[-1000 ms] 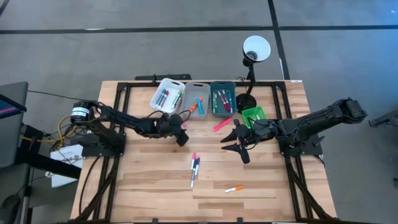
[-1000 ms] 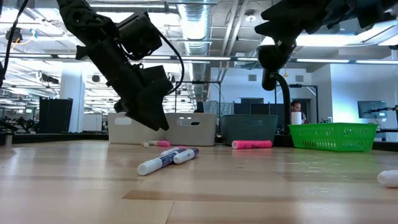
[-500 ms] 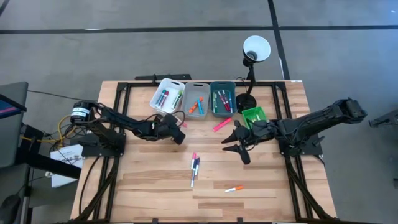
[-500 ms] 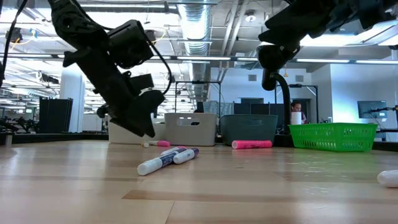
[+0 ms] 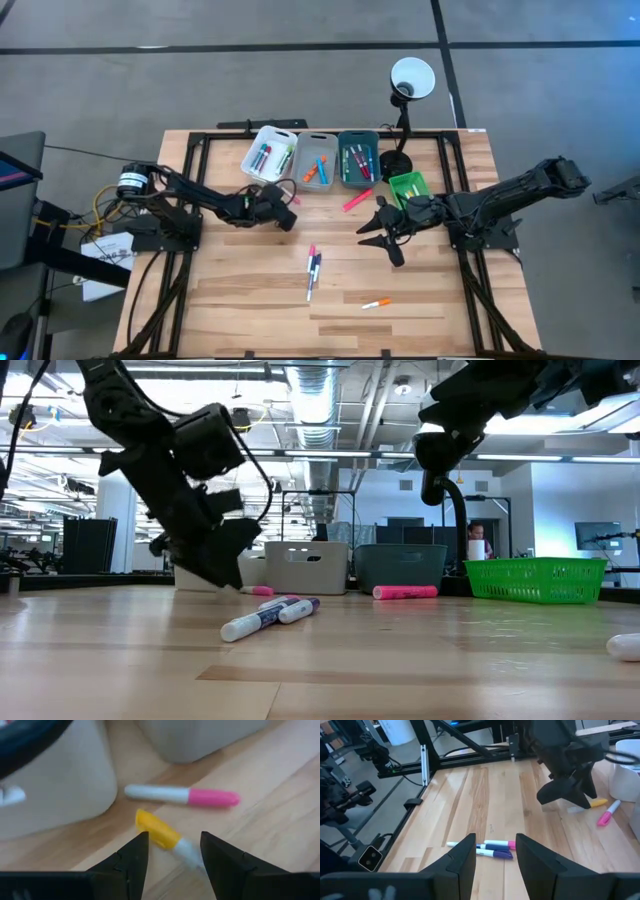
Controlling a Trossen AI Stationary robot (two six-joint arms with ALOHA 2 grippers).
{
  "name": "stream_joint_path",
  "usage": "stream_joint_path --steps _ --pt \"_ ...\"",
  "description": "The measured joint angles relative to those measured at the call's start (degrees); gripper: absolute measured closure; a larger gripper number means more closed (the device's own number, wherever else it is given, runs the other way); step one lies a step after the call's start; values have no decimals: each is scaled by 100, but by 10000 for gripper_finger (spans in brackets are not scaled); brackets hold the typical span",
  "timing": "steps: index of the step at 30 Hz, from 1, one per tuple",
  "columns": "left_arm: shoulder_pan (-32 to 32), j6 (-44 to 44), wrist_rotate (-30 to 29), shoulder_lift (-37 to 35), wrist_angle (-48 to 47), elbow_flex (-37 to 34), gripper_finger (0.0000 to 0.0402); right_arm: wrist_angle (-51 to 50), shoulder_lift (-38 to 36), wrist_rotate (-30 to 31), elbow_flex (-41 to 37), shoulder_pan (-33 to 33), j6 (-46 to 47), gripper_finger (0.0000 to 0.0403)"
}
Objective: Pick & Place Markers
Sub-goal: Put the yellow highlighter pen into the green bin
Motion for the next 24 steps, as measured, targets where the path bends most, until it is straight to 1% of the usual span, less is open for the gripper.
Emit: stream_joint_path --steps 4,7,12,15,19,24 --pt "-6 -312 -49 174 55 -74 226 4 0 0 0 0 -1 274" --pt "-12 -364 -75 204 104 -141 227 1 0 -2 0 0 0 274" --pt "-52 -324 -74 210 103 -173 243 2 0 -2 0 2 1 274" --pt "-50 -310 -22 213 96 -176 264 0 2 -2 0 0 -1 274" --pt "-80 -308 56 215 102 -180 306 0 0 -2 0 2 -2 274" --pt "-210 -275 28 227 474 -200 358 -93 12 15 0 2 -5 274"
